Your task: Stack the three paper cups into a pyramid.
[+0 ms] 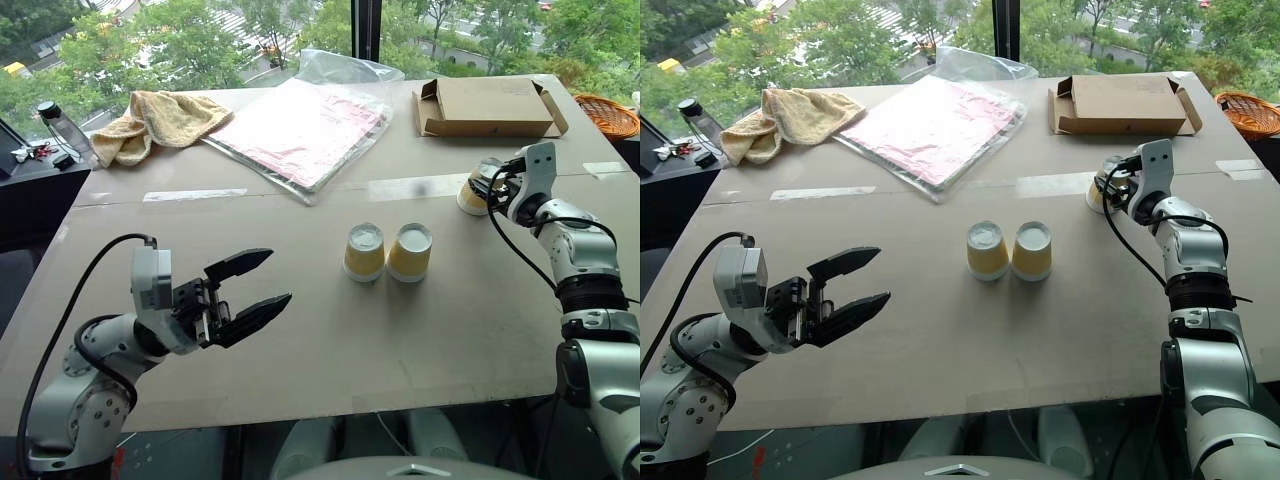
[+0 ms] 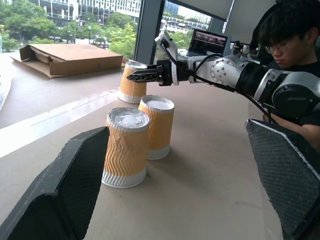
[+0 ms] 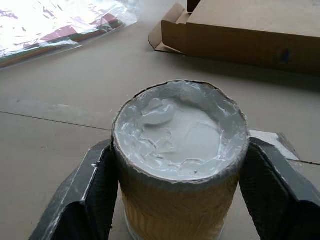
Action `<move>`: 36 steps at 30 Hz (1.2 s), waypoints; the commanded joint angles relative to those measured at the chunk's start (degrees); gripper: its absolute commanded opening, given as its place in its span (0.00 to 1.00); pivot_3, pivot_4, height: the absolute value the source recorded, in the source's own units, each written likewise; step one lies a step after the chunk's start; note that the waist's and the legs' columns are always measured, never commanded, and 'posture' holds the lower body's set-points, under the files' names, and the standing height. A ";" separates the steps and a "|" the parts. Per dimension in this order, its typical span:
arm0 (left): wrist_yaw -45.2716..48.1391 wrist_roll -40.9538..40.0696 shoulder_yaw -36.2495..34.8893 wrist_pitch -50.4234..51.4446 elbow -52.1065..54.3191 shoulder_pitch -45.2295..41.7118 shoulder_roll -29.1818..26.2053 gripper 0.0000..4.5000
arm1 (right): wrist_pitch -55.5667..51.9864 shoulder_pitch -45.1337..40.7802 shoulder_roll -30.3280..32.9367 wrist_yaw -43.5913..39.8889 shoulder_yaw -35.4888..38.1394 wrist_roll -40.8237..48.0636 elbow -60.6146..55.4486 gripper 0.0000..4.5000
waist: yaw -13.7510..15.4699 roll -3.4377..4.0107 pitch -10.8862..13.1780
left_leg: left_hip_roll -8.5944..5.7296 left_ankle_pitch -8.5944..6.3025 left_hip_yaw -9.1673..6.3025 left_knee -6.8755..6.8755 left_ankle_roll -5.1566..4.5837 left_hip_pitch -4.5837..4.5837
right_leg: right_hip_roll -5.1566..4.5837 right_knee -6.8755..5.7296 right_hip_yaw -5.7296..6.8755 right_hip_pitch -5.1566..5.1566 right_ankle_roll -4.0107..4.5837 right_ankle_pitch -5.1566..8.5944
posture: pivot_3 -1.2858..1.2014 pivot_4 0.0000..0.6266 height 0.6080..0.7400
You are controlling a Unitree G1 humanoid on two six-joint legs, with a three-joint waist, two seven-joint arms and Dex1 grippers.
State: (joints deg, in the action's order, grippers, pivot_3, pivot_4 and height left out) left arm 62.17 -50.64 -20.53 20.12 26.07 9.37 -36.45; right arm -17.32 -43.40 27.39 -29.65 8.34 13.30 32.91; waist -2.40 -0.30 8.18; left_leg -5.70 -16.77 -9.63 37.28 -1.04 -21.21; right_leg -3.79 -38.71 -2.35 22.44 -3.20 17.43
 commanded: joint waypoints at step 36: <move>2.61 2.97 -0.33 -3.61 -4.98 0.78 0.75 1.00 | -36.79 7.83 7.88 -6.08 -11.39 22.08 -63.92 0.45 | 0.22 -0.05 -0.04 | -0.05 0.00 -0.16 0.16 0.00 -0.52 | -0.10 -0.08 0.21 0.45 0.00 0.00 | 0.52 0.24 1.00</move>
State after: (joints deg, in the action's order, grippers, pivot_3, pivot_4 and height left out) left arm 64.70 -47.27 -20.43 17.00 19.29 10.11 -35.77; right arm -53.80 -35.29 35.60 -36.06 -4.26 34.47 -28.75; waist -2.17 -0.35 8.14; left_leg -5.75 -16.77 -9.80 37.44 -1.03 -21.73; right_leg -3.89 -38.79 -2.14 22.89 -3.20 17.42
